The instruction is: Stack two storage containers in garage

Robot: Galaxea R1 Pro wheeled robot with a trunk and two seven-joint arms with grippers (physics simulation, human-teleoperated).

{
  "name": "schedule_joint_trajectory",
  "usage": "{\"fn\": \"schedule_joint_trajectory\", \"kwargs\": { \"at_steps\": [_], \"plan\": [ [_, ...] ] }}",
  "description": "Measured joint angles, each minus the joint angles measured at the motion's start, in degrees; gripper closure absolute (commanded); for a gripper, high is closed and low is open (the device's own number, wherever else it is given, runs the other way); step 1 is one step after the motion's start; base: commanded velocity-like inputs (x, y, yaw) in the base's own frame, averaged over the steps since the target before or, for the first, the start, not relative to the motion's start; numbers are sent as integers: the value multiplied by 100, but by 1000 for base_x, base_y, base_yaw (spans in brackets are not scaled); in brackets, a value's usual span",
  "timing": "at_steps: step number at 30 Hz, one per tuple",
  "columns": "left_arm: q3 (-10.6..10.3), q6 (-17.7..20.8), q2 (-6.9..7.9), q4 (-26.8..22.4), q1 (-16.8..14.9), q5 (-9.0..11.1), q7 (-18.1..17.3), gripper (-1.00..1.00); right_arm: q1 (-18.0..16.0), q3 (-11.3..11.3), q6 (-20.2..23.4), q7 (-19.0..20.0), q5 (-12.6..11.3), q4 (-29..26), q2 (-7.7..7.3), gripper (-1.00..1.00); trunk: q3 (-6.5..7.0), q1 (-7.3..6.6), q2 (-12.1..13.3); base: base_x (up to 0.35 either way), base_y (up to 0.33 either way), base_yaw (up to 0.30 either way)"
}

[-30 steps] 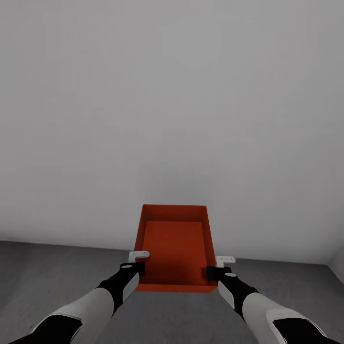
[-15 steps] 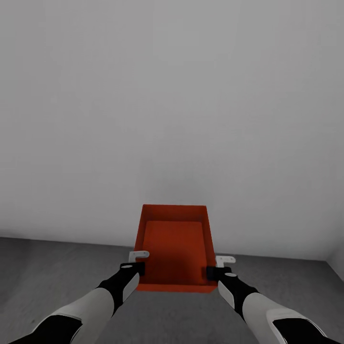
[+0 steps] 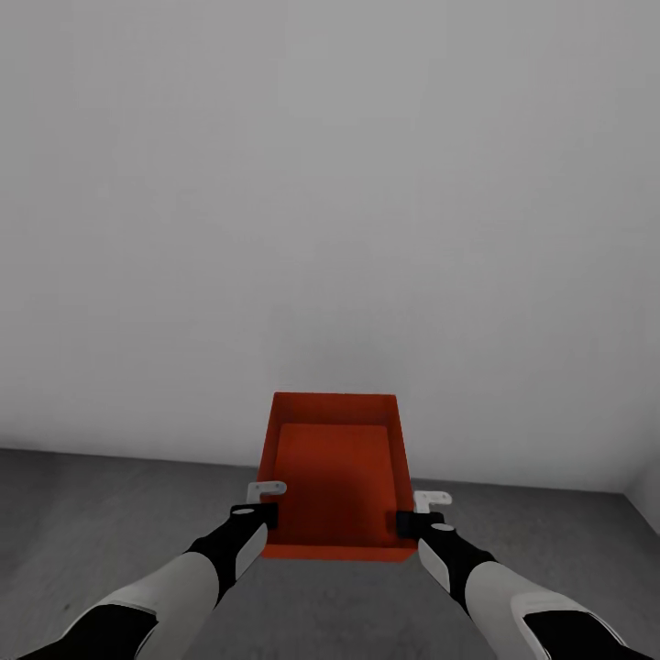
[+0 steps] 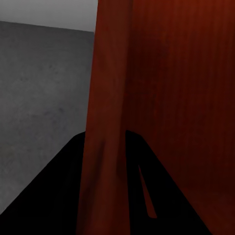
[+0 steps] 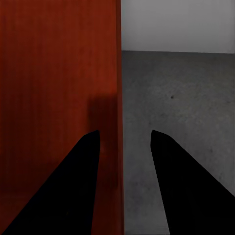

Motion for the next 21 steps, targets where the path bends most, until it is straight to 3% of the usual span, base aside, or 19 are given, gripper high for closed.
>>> {"fn": "schedule_joint_trajectory", "kwargs": {
  "at_steps": [21],
  "plan": [
    [-1,0,0,0,0,0,0,100,0,0,0,-1,0,0,0,100,-194,0,0,0,0,0]
  ]
}}
